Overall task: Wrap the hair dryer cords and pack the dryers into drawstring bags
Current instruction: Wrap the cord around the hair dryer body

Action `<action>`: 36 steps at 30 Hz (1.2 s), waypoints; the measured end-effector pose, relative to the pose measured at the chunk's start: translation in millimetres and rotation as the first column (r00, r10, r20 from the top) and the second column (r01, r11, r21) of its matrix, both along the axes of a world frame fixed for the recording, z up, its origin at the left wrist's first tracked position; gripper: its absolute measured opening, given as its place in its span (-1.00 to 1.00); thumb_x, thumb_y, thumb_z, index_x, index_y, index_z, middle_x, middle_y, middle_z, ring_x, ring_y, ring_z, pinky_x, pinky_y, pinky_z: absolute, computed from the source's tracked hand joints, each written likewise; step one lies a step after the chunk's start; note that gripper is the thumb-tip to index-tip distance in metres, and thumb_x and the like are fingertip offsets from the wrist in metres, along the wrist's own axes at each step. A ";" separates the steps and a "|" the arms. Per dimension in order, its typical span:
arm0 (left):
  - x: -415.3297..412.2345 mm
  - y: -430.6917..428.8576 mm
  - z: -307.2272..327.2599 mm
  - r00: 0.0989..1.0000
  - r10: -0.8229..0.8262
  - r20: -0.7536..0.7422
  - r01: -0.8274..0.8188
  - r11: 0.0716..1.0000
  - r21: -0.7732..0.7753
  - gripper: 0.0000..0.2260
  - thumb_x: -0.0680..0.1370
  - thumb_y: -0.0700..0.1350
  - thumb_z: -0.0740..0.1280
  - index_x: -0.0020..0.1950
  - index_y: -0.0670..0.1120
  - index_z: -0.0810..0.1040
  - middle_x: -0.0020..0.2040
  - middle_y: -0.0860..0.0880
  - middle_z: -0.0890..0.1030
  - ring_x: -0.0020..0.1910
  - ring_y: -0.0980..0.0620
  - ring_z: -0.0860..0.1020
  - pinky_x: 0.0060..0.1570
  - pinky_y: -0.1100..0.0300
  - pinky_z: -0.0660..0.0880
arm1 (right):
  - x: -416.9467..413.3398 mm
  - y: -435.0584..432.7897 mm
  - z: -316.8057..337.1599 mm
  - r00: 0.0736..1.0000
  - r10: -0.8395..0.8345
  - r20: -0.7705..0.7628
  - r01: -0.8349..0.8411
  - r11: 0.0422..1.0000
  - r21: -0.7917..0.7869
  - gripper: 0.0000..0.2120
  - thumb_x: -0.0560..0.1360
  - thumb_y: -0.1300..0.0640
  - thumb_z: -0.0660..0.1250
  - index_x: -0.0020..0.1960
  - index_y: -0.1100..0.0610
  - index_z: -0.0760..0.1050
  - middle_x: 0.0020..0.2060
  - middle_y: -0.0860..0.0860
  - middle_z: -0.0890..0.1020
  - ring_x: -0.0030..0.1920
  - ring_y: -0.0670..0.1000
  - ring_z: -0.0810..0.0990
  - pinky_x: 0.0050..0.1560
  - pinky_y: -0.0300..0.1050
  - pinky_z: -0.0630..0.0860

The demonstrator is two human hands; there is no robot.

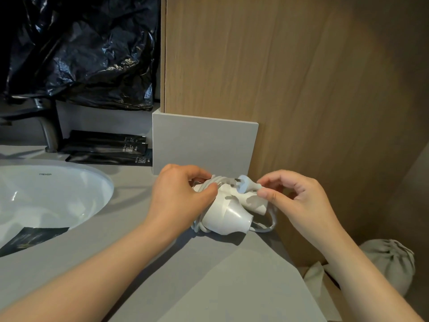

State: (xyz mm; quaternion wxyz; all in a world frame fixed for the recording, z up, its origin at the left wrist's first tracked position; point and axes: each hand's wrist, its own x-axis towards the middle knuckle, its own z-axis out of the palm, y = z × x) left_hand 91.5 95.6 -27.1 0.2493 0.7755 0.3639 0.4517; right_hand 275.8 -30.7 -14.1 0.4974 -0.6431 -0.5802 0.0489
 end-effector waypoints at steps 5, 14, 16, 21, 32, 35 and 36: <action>-0.5 -1.0 -0.7 1.000 0.014 0.023 -0.013 0.999 -0.032 -0.88 0.35 -0.02 0.47 -0.13 0.10 0.70 -0.22 0.22 0.64 -0.05 0.18 0.57 -0.15 0.27 0.51 | 1.8 9.6 -0.1 0.997 -0.050 0.051 0.052 0.998 -0.039 -0.95 0.42 0.10 0.48 -0.16 -0.03 0.71 -0.28 -0.14 0.69 -0.23 -0.06 0.62 -0.22 -0.11 0.61; 0.5 -5.2 2.4 0.991 -0.023 0.130 0.044 0.986 -0.163 -0.81 0.34 -0.14 0.50 -0.22 0.17 0.64 -0.27 0.24 0.66 -0.19 0.28 0.61 -0.23 0.40 0.54 | -10.3 30.4 11.4 0.925 -0.041 0.378 0.113 0.979 -0.170 -0.90 0.46 0.01 0.43 -0.11 -0.02 0.71 -0.27 -0.13 0.65 -0.21 -0.07 0.58 -0.15 -0.01 0.60; 1.5 -4.7 4.1 0.985 -0.029 0.172 0.067 0.972 -0.224 -0.78 0.34 -0.18 0.51 -0.23 0.17 0.63 -0.29 0.26 0.66 -0.27 0.31 0.60 -0.26 0.41 0.54 | -12.9 34.0 12.8 0.901 -0.010 0.433 0.099 0.978 -0.182 -0.88 0.48 0.02 0.41 -0.09 0.01 0.71 -0.29 -0.12 0.63 -0.23 -0.07 0.56 -0.16 -0.04 0.58; 3.1 -0.9 5.5 0.971 -0.036 0.236 0.106 0.951 -0.292 -0.79 0.35 -0.24 0.51 -0.14 0.07 0.69 -0.24 0.15 0.69 -0.26 0.23 0.64 -0.14 0.29 0.60 | -12.4 40.4 11.4 0.859 0.053 0.510 0.037 0.986 -0.165 -0.86 0.49 0.03 0.40 -0.08 0.05 0.71 -0.29 -0.08 0.62 -0.25 -0.07 0.54 -0.21 -0.10 0.55; -2.2 1.4 14.5 0.995 -0.062 -0.075 0.054 0.993 -0.109 -0.80 0.37 -0.03 0.50 -0.05 0.03 0.60 -0.21 0.10 0.61 -0.14 0.11 0.56 -0.24 0.27 0.47 | -5.2 38.4 9.6 0.659 -0.018 0.752 0.011 1.000 0.014 -0.94 0.43 0.20 0.47 -0.11 0.09 0.71 -0.33 -0.01 0.58 -0.30 0.01 0.50 -0.44 -0.05 0.52; 0.6 2.8 15.5 0.999 -0.035 0.011 0.036 0.981 -0.193 -0.83 0.39 -0.13 0.48 -0.04 0.00 0.63 -0.25 0.06 0.64 -0.19 0.07 0.62 -0.16 0.17 0.57 | -6.7 39.2 13.8 0.619 -0.017 0.786 0.003 1.000 0.019 -0.94 0.40 0.24 0.49 -0.14 0.12 0.70 -0.35 0.01 0.57 -0.32 0.03 0.49 -0.48 -0.09 0.49; 1.9 2.6 16.0 0.998 -0.021 0.051 0.033 0.971 -0.237 -0.83 0.38 -0.16 0.48 -0.05 -0.01 0.64 -0.25 0.04 0.65 -0.21 0.05 0.63 -0.13 0.12 0.60 | -7.8 39.1 15.2 0.605 -0.008 0.797 0.000 1.000 0.011 -0.94 0.38 0.24 0.50 -0.16 0.12 0.70 -0.37 0.02 0.56 -0.33 0.04 0.48 -0.49 -0.12 0.46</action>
